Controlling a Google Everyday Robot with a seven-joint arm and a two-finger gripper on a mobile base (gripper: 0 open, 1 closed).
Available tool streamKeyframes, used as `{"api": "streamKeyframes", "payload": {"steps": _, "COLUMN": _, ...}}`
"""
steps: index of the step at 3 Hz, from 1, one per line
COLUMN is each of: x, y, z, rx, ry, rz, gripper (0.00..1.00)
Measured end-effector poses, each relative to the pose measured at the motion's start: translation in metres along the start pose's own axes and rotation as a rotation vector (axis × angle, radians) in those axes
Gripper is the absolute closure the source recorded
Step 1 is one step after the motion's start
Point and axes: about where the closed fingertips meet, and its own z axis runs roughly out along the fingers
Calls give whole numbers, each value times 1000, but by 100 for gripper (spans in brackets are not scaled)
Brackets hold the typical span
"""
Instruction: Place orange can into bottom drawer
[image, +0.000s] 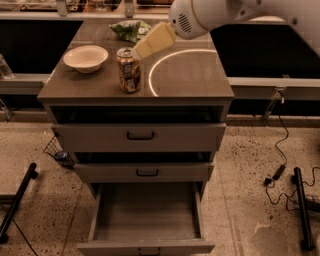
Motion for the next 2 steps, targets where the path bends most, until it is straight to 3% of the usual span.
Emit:
{"api": "streamKeyframes", "payload": {"steps": 1, "x": 6, "y": 7, "z": 42, "rx": -37, "ry": -67, "rz": 101, "gripper": 0}}
{"api": "streamKeyframes", "payload": {"steps": 2, "x": -6, "y": 17, "z": 70, "rx": -62, "ry": -112, "rz": 107, "gripper": 0}}
